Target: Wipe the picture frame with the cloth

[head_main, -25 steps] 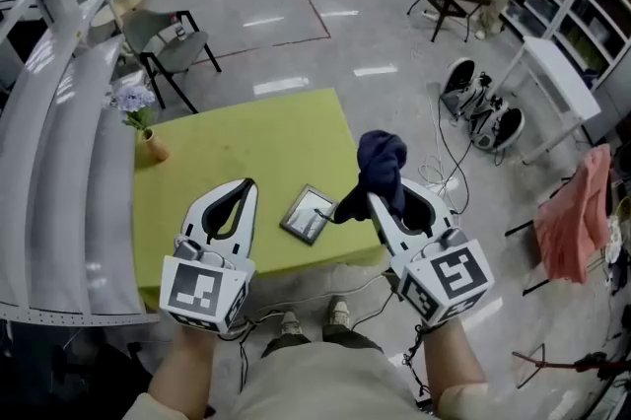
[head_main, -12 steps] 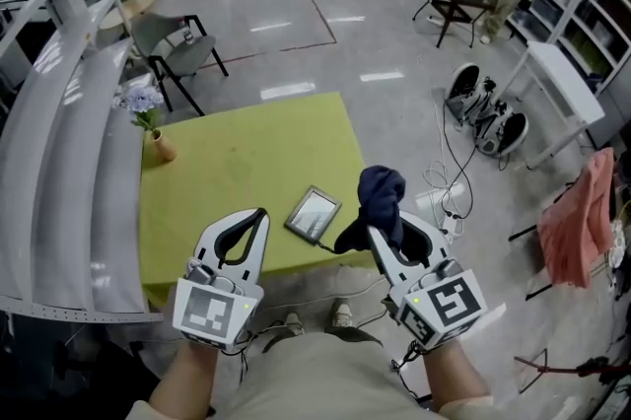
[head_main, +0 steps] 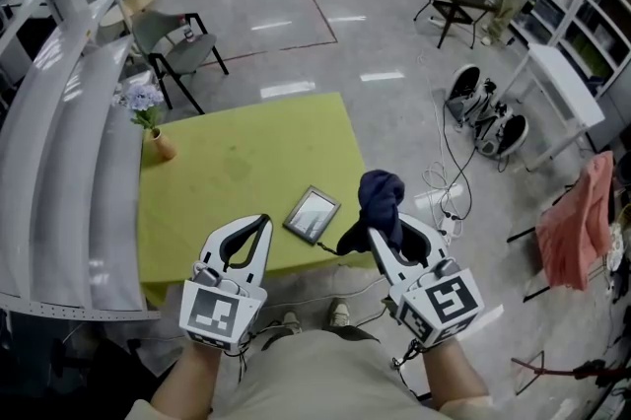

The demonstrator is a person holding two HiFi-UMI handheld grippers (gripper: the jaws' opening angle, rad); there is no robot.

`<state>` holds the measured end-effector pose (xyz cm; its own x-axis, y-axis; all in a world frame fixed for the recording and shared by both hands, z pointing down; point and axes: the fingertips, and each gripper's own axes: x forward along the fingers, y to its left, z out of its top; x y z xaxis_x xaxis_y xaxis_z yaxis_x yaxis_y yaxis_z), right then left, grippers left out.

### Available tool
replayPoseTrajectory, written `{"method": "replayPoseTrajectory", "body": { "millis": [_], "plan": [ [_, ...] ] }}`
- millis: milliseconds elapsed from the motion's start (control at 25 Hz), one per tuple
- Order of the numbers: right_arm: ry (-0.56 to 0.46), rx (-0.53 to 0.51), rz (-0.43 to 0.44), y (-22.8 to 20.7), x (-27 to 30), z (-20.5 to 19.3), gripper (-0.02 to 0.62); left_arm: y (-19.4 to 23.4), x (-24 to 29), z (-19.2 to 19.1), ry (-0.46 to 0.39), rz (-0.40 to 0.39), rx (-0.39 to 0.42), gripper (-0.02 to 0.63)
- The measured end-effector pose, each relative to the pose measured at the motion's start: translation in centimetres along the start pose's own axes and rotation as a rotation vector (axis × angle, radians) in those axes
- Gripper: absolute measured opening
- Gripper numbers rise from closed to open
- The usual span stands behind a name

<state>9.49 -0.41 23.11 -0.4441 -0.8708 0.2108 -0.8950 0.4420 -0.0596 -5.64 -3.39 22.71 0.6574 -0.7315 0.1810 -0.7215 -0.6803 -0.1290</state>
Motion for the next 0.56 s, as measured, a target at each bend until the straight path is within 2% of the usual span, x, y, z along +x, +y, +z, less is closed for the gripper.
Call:
{"method": "replayPoseTrajectory", "body": {
  "millis": [560],
  "plan": [
    [0.004,-0.022,0.007,-1.1,0.9,0.7,0.112,0.6,1.1,0.3,0.005,-0.001,0.002,0.008]
  ]
}}
